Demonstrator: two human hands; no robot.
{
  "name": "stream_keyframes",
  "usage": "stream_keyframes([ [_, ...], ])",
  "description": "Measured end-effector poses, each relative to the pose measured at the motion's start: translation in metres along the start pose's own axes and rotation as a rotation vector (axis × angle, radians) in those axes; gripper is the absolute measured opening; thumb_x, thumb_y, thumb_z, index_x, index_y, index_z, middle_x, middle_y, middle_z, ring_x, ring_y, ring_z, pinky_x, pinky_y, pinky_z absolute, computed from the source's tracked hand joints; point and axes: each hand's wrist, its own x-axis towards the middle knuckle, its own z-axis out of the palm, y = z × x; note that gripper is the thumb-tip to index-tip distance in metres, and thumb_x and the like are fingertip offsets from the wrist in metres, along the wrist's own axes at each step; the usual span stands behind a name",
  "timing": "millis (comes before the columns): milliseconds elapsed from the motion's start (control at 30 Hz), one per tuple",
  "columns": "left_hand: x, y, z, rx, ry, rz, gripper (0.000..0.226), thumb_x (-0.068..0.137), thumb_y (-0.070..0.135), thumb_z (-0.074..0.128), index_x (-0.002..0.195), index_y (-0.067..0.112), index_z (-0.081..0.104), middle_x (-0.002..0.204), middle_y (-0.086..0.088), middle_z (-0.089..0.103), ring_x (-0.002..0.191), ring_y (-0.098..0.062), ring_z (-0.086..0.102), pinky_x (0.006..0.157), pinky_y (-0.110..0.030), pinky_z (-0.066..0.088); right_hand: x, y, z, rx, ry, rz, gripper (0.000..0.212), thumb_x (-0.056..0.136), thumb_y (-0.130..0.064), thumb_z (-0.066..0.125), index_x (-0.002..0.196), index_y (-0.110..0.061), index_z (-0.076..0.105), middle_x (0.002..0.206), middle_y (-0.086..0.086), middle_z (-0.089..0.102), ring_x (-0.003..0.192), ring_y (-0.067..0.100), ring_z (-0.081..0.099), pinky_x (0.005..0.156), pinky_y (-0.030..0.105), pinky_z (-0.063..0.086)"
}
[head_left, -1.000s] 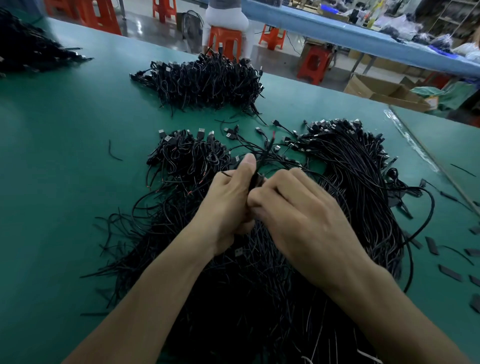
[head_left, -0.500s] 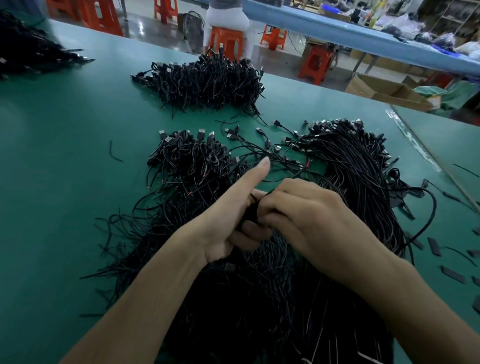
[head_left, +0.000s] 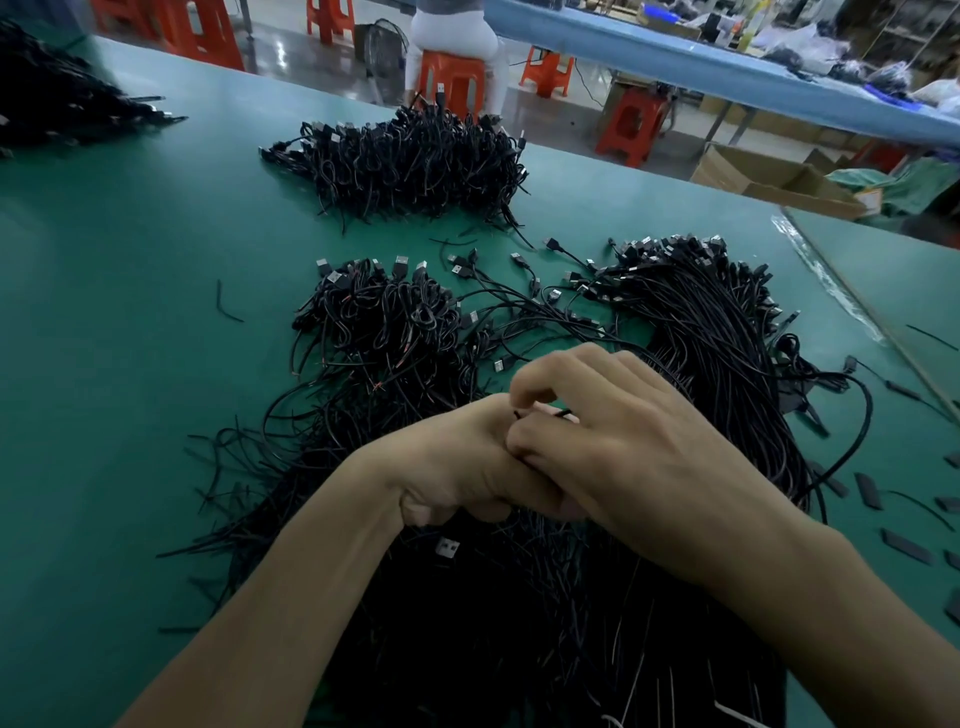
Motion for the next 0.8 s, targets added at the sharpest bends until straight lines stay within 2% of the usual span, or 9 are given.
stream_keyframes([
  [100,-0.0001,-0.0012,-0.0001,0.006,0.001,-0.003,0.029,0.076,-0.005,0.073,0.096,-0.007,0.052,0.059,0.006,0.045,0.046,-0.002,0.034,0.039,-0.015,0.024,-0.0002,0.0034,-0.0016,0.127,-0.068,0.043,0.011,0.083,-0.007,0.073,0.089,-0.012,0.066,0.115,0.004,0.057,0.094,0.021,0.053,0.076,0.036,0.048],
  [200,0.0002,-0.0006,0.0006,0.006,0.022,-0.022,0.018,0.079,-0.008,0.070,0.091,-0.001,0.059,0.057,0.008,0.048,0.046,-0.001,0.036,0.039,-0.015,0.024,0.0006,0.0049,-0.0023,0.221,-0.103,0.044,0.008,0.085,-0.003,0.070,0.089,-0.009,0.068,0.110,0.004,0.060,0.093,0.022,0.056,0.071,0.041,0.051],
  [367,0.0021,-0.0004,0.0015,0.038,0.040,-0.067,0.025,0.073,0.004,0.075,0.091,0.001,0.057,0.057,0.007,0.043,0.044,-0.002,0.033,0.037,-0.015,0.025,0.0036,0.0062,-0.0034,0.137,-0.102,-0.043,0.006,0.085,-0.005,0.065,0.086,-0.006,0.070,0.094,0.005,0.064,0.089,0.025,0.058,0.070,0.040,0.049],
  [500,0.0007,0.0010,0.0029,0.055,0.024,-0.055,0.027,0.072,0.006,0.076,0.088,0.003,0.055,0.060,0.004,0.040,0.047,-0.007,0.028,0.039,-0.019,0.020,0.0029,0.0068,-0.0046,0.102,-0.101,-0.067,0.003,0.082,-0.006,0.069,0.084,-0.009,0.070,0.091,0.005,0.065,0.082,0.022,0.057,0.067,0.034,0.047],
  [600,-0.0018,0.0032,0.0023,0.045,-0.015,0.001,0.022,0.077,0.000,0.074,0.073,0.013,0.058,0.056,0.006,0.039,0.046,-0.010,0.024,0.041,-0.026,0.016,0.0030,0.0079,-0.0038,0.110,-0.115,-0.070,0.006,0.078,-0.006,0.071,0.082,-0.010,0.070,0.087,0.005,0.063,0.077,0.020,0.054,0.064,0.033,0.046],
  [700,-0.0038,0.0069,0.0045,0.048,-0.050,0.034,0.043,0.082,-0.006,0.072,0.059,0.029,0.059,0.052,0.013,0.043,0.046,-0.009,0.025,0.043,-0.030,0.015,0.0029,0.0086,-0.0017,0.114,-0.132,-0.060,0.007,0.078,-0.006,0.071,0.084,-0.010,0.070,0.084,0.005,0.062,0.074,0.021,0.054,0.061,0.038,0.049],
  [800,-0.0046,0.0077,0.0055,0.051,-0.063,0.037,0.046,0.084,-0.008,0.070,0.059,0.030,0.062,0.051,0.014,0.047,0.048,-0.010,0.026,0.047,-0.036,0.015,0.0005,0.0093,-0.0006,0.133,-0.146,-0.028,0.008,0.081,-0.006,0.068,0.087,-0.011,0.070,0.084,0.004,0.061,0.074,0.022,0.054,0.061,0.040,0.050],
])
